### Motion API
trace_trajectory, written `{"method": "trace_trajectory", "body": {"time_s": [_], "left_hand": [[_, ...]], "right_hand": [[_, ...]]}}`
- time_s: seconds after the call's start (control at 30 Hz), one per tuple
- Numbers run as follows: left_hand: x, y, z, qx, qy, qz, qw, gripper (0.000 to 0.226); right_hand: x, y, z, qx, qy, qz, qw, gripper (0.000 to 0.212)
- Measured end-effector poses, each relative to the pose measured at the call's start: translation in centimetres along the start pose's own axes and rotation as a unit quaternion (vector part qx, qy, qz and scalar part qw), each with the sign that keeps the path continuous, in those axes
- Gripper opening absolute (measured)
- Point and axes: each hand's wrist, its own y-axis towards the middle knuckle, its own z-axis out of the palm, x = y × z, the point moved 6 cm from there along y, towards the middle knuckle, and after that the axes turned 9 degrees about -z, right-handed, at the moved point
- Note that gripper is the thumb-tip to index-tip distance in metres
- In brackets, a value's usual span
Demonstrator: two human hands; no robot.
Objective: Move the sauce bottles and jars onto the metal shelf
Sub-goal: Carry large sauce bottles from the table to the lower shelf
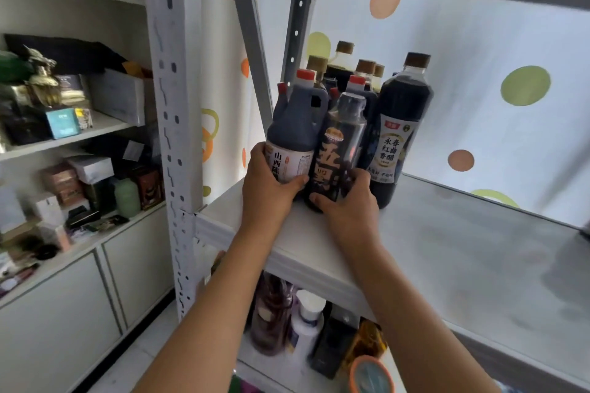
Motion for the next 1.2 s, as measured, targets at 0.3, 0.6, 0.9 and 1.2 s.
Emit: {"method": "trace_trajectory", "body": {"time_s": [0.3,0.6,0.9,1.2], "left_hand": [[0.6,-3.2,-1.4,-0.039,0.194,-0.076,0.977,0.089],[1.9,-14.3,-1.2,0.012,0.382,0.108,0.918,0.053],[1.3,-30.7,-1.2,0.004,0.481,-0.016,0.877,0.055],[0.5,-48.1,-9.8,-0.094,0.548,-0.135,0.82,0.054]], "right_hand": [[-1.8,-1.2,-0.7,0.049,0.055,0.087,0.993,0.066],[1.1,-11.8,-3.3,0.232,-0.303,-0.189,0.905,0.054],[-6.6,-26.5,-6.8,0.356,-0.233,-0.274,0.863,0.063],[-2.2,-41.0,-8.2,0.389,-0.033,-0.419,0.82,0.059]]}}
